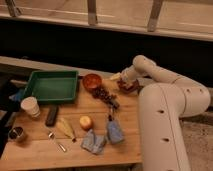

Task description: Place pepper in red bowl

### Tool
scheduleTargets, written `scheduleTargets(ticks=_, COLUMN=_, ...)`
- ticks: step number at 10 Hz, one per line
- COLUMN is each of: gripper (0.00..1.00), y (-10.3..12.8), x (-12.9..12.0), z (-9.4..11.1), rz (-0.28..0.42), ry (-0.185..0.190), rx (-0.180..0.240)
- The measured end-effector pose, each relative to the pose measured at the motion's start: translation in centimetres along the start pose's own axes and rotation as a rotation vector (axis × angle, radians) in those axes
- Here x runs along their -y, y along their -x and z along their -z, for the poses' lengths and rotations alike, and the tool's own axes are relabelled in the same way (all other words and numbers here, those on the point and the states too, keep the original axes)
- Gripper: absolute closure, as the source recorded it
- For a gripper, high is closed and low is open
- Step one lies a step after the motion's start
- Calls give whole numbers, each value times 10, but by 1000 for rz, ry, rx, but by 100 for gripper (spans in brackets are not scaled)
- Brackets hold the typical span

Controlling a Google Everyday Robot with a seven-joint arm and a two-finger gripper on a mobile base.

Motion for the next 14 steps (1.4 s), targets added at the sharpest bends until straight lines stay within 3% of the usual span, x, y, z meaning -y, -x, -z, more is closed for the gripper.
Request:
scheduleTargets(ticks=2, gripper=24, y=1, x=12, z=-2, rz=-20, ry=-24, rx=-4)
scheduleTargets(ticks=5, gripper=54, y=2, x=17, z=-5, rz=-32, ry=-43, rx=-6)
scheduleTargets(ticks=9, gripper=94, y=6, x=12, z=8, rz=-22, ry=-46, rx=24)
scheduleTargets(ticks=10, gripper=99, y=8, x=9, z=13, rz=-16, ry=-43, rx=36)
scheduleTargets(ticks=14, gripper=100, y=17, x=-17, z=39, rz=40, ry=-17, rx=86)
